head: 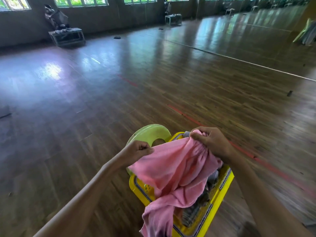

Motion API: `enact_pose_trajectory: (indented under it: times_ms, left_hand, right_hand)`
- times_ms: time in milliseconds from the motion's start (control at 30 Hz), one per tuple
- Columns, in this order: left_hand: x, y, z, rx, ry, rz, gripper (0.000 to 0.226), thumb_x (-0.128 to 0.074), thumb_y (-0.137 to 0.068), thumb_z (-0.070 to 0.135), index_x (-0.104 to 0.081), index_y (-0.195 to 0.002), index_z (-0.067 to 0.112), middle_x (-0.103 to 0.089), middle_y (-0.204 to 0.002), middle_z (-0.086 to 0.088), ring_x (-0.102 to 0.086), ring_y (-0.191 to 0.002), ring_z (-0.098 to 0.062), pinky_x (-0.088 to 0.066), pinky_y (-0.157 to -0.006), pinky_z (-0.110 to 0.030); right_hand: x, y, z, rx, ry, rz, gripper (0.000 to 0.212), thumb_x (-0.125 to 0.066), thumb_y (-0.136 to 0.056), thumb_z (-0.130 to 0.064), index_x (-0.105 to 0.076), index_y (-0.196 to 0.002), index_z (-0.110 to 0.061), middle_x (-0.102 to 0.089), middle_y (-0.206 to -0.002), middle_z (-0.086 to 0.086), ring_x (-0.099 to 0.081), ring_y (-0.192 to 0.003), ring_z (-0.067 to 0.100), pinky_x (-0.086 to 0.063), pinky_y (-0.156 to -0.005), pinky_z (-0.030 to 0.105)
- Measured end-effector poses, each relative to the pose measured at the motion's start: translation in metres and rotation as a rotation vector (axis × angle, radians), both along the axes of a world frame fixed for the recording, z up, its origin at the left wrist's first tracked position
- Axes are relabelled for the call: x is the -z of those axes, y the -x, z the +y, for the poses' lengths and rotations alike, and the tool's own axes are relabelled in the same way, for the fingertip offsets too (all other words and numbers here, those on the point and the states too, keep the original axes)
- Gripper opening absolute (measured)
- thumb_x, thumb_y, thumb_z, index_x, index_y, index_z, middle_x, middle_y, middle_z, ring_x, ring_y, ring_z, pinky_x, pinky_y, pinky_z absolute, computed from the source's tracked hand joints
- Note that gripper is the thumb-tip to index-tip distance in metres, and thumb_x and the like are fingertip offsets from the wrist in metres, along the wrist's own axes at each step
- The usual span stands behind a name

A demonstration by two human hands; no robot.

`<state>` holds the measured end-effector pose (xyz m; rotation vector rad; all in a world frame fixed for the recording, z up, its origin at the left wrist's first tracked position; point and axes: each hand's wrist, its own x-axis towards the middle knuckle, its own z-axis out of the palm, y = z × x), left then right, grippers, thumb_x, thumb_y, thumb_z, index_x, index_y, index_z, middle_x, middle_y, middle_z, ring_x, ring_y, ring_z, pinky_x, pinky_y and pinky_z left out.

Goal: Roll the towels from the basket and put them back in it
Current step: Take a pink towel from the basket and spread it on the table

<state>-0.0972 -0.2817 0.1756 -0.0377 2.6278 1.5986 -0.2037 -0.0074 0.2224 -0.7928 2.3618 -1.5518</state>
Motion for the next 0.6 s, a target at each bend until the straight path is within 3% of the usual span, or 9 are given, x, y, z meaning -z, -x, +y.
enact_pose_trajectory:
  times_ms: [100, 200, 333, 500, 600]
  left_hand:
    - [-0.004, -0.013, 0.000, 0.077, 0.050, -0.013, 0.031, -0.064, -0.089, 0.029, -0.062, -0.077, 0.001, -0.046, -0.063, 0.004, -0.041, -0.063, -0.008, -0.033, -0.061, -0.028]
    - [-0.016, -0.025, 0.012, 0.077, 0.055, -0.002, 0.017, -0.057, -0.097, 0.008, -0.059, -0.084, -0.003, -0.044, -0.047, 0.016, -0.038, -0.044, 0.004, -0.030, -0.047, -0.013]
    - [-0.041, -0.049, 0.053, 0.136, -0.109, 0.094, 0.017, -0.053, -0.100, 0.016, -0.057, -0.085, 0.007, -0.041, -0.052, 0.008, -0.032, -0.037, -0.005, -0.023, -0.036, -0.017]
    - [-0.075, -0.086, 0.127, 0.303, -0.182, 0.200, 0.013, -0.059, -0.095, 0.024, -0.066, -0.084, 0.022, -0.052, -0.054, 0.008, -0.045, -0.036, -0.009, -0.035, -0.040, -0.020]
    - [-0.093, -0.108, 0.178, 0.468, -0.305, 0.125, 0.024, -0.050, -0.096, 0.000, -0.065, -0.088, 0.016, -0.056, -0.058, 0.008, -0.050, -0.040, -0.005, -0.040, -0.039, -0.019]
  right_hand:
    - [-0.008, -0.021, 0.019, 0.112, 0.049, 0.032, 0.012, -0.065, -0.091, -0.010, -0.072, -0.081, -0.013, -0.066, -0.072, -0.014, -0.055, -0.069, -0.004, -0.045, -0.068, 0.015]
    - [-0.019, -0.050, 0.041, 0.225, 0.077, 0.079, 0.014, -0.066, -0.091, -0.014, -0.070, -0.078, -0.018, -0.064, -0.074, -0.013, -0.053, -0.069, -0.002, -0.044, -0.067, 0.016]
    - [-0.031, -0.112, 0.066, 0.340, 0.077, 0.142, 0.021, -0.065, -0.092, -0.013, -0.067, -0.073, -0.022, -0.059, -0.061, -0.020, -0.049, -0.062, -0.007, -0.041, -0.062, 0.013]
    - [-0.046, -0.202, 0.116, 0.549, 0.072, 0.188, 0.016, -0.066, -0.091, -0.019, -0.072, -0.077, -0.017, -0.062, -0.066, -0.015, -0.054, -0.067, 0.000, -0.045, -0.065, 0.023]
    - [-0.060, -0.255, 0.151, 0.671, 0.044, 0.220, 0.015, -0.066, -0.091, -0.019, -0.072, -0.078, -0.016, -0.061, -0.068, -0.012, -0.053, -0.067, 0.001, -0.044, -0.063, 0.021]
